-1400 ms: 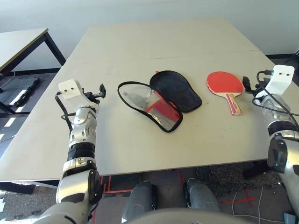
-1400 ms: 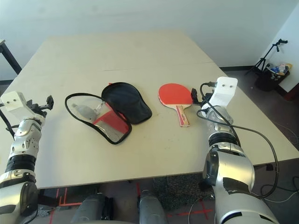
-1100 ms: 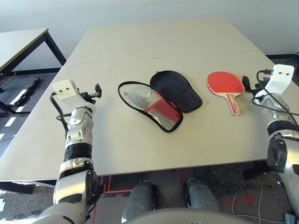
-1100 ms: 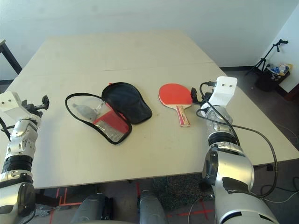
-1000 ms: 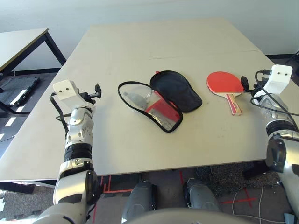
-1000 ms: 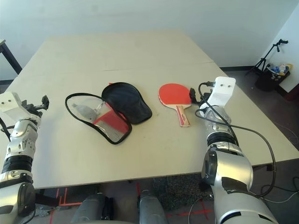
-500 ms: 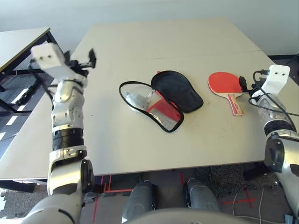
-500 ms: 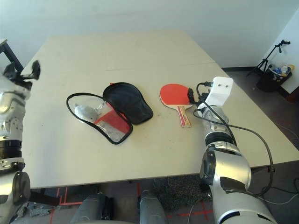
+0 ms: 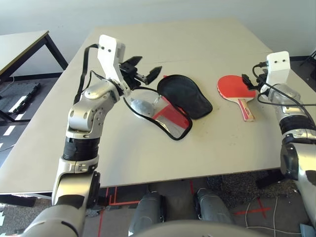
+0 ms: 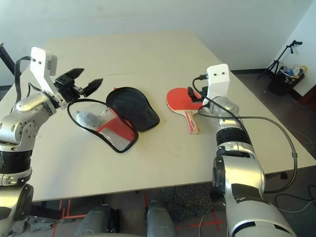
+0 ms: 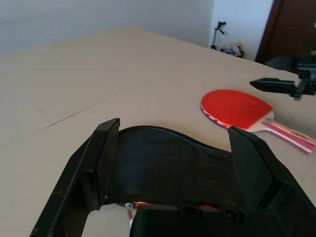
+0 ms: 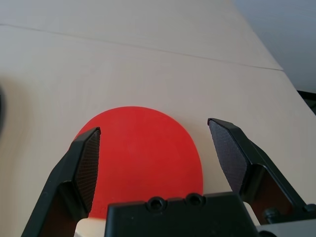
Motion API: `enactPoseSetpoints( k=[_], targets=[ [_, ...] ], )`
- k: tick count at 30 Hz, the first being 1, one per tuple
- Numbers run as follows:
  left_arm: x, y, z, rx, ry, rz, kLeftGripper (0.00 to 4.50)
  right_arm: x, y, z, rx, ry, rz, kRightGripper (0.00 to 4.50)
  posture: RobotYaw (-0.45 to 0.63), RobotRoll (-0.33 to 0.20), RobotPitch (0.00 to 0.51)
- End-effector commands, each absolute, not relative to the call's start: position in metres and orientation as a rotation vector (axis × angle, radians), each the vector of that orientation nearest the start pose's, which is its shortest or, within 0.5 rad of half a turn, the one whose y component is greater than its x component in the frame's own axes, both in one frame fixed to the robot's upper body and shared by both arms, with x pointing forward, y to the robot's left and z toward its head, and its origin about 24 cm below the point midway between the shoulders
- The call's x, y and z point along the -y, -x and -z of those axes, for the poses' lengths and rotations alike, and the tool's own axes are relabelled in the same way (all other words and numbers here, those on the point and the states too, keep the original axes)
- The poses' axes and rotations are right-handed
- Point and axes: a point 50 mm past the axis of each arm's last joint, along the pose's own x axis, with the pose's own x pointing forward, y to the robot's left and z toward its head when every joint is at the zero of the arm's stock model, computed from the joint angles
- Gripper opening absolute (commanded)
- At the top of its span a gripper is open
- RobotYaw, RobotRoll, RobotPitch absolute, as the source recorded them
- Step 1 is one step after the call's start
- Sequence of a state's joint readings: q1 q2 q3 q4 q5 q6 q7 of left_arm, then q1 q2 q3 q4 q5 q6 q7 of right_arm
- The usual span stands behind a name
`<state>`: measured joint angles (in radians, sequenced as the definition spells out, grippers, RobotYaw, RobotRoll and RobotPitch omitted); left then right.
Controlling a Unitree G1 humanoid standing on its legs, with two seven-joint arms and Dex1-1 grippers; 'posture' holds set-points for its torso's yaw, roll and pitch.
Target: Store the ping-pong paddle in its case and zip it.
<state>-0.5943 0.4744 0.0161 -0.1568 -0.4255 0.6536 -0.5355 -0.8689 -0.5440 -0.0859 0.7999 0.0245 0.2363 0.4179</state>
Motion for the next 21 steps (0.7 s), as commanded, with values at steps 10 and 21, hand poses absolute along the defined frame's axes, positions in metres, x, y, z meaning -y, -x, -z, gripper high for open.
enactPoseSetpoints(
  k=[10, 21],
  targets=[
    [-0.142, -0.306, -0.191, -0.024, -0.192, 0.839, 4.5, 0.263, -0.36, -0.151, -0.552, 0.157, -0.081, 4.47, -0.02, 0.0, 0.011],
    [-0.135, -0.303, -0.186, -0.036, -0.189, 0.874, 4.5, 0.26, -0.344, -0.128, -0.778, 0.069, -0.052, 4.47, -0.02, 0.0, 0.02]
  ],
)
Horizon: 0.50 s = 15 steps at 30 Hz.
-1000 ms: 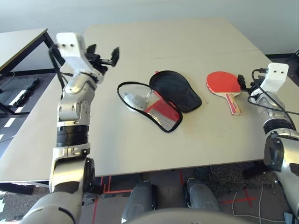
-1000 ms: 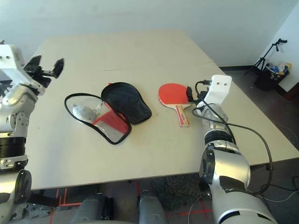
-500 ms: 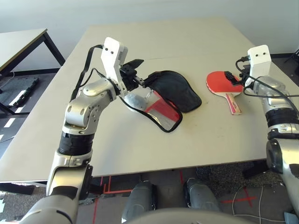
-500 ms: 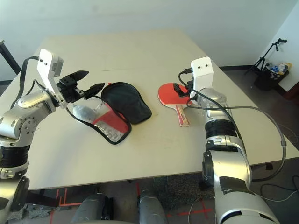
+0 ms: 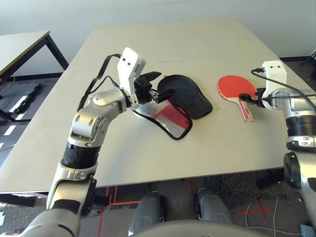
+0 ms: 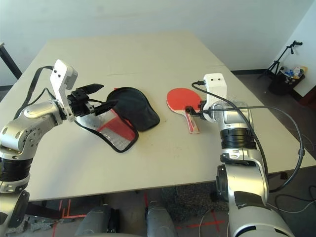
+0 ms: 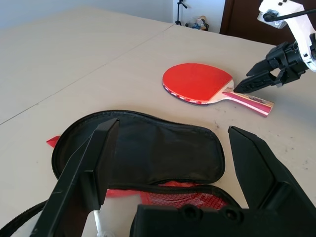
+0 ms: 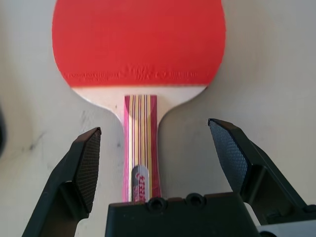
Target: Store the ping-pong paddle in its case and zip it.
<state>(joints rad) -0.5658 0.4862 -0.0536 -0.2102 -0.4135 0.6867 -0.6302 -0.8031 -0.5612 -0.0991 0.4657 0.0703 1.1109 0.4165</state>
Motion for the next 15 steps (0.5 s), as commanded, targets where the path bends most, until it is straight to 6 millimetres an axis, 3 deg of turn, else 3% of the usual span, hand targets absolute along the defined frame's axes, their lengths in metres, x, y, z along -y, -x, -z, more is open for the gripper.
enactPoseSetpoints(
  k=[1, 15],
  targets=[
    [-0.134, -0.303, -0.186, -0.037, -0.19, 0.877, 4.5, 0.259, -0.344, -0.126, -0.783, 0.068, -0.053, 4.47, -0.02, 0.0, 0.02],
    [-0.122, -0.298, -0.183, -0.041, -0.185, 0.913, 4.5, 0.248, -0.35, -0.106, -0.815, 0.081, -0.071, 4.47, -0.01, 0.0, 0.031]
  ],
)
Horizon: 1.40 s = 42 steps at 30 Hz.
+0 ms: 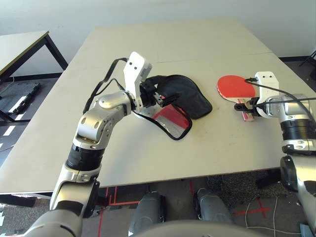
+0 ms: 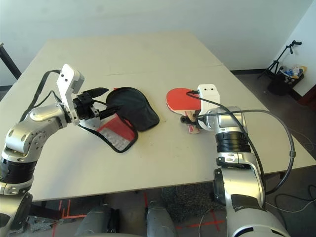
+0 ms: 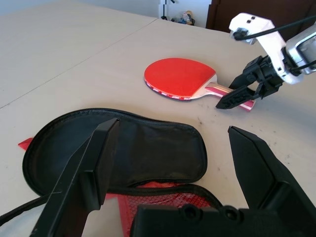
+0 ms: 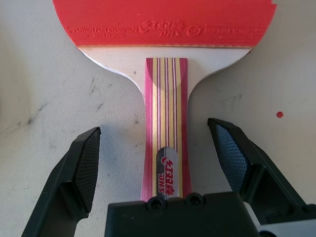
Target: Store the ping-pong paddle in its case and zip it.
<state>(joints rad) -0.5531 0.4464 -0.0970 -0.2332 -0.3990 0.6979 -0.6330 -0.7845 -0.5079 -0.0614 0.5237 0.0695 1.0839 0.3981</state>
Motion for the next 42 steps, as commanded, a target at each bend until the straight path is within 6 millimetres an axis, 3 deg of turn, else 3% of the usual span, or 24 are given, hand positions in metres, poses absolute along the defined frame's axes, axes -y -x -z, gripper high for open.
enactPoseSetpoints(
  k=[1, 12, 15, 22, 25, 33, 42],
  targets=[
    [-0.122, -0.298, -0.183, -0.042, -0.186, 0.912, 4.5, 0.248, -0.351, -0.104, -0.816, 0.08, -0.071, 4.47, -0.01, 0.0, 0.031],
    [-0.122, -0.298, -0.182, -0.045, -0.189, 0.914, 4.5, 0.25, -0.356, -0.097, -0.801, 0.101, -0.071, 4.47, -0.01, 0.0, 0.035],
    [-0.121, -0.298, -0.181, -0.047, -0.188, 0.918, 4.5, 0.25, -0.356, -0.097, -0.798, 0.114, -0.079, 3.93, -0.02, 0.0, 0.034],
    [-0.119, -0.298, -0.18, -0.048, -0.191, 0.923, 4.5, 0.251, -0.356, -0.098, -0.783, 0.164, -0.085, 1.77, -0.02, 0.0, 0.037],
    [-0.119, -0.297, -0.18, -0.048, -0.194, 0.924, 4.5, 0.249, -0.355, -0.099, -0.764, 0.199, -0.096, 1.13, -0.01, 0.0, 0.038],
    [-0.121, -0.295, -0.175, -0.068, -0.231, 0.913, 4.5, 0.231, -0.364, -0.116, -0.616, 0.224, -0.128, 1.13, 0.01, 0.0, 0.039],
    [-0.123, -0.294, -0.175, -0.068, -0.24, 0.904, 4.5, 0.187, -0.375, -0.149, -0.434, 0.222, -0.258, 1.13, 0.03, 0.0, 0.032]
  ],
)
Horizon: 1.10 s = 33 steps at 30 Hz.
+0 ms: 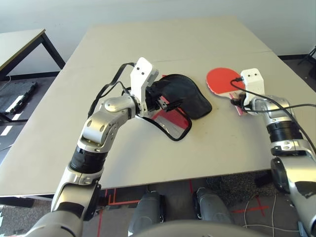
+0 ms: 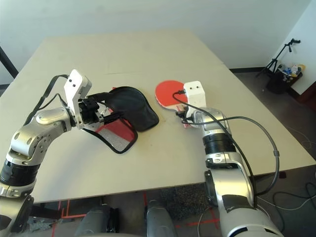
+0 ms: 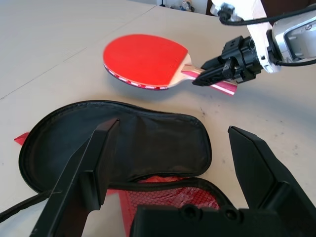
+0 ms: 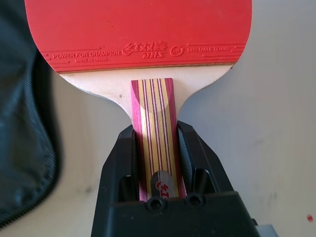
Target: Store the ping-pong paddle in its case and zip it.
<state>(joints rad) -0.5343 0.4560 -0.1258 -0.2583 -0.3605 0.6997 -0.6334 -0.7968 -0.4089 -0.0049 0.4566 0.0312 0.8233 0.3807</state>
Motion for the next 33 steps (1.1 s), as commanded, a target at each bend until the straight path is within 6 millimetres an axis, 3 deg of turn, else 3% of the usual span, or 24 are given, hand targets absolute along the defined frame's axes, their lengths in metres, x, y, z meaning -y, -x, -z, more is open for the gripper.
enactPoseSetpoints(
  k=[1, 5, 12, 19, 33],
  targets=[
    [-0.123, -0.294, -0.175, -0.068, -0.241, 0.903, 4.5, 0.181, -0.375, -0.151, -0.428, 0.219, -0.273, 1.13, 0.03, 0.0, 0.032],
    [-0.123, -0.294, -0.176, -0.066, -0.245, 0.897, 4.5, 0.142, -0.374, -0.153, -0.42, 0.169, -0.373, 1.13, 0.05, 0.0, 0.032],
    [-0.124, -0.291, -0.175, -0.069, -0.248, 0.888, 4.5, 0.112, -0.368, -0.134, -0.471, 0.197, -0.432, 1.13, 0.06, 0.0, 0.037],
    [-0.123, -0.291, -0.175, -0.07, -0.247, 0.883, 4.5, 0.104, -0.366, -0.114, -0.547, 0.221, -0.453, 1.13, 0.07, 0.0, 0.038],
    [-0.121, -0.29, -0.173, -0.076, -0.222, 0.88, 4.5, 0.108, -0.366, -0.099, -0.617, 0.225, -0.457, 1.13, 0.07, 0.0, 0.045]
  ],
)
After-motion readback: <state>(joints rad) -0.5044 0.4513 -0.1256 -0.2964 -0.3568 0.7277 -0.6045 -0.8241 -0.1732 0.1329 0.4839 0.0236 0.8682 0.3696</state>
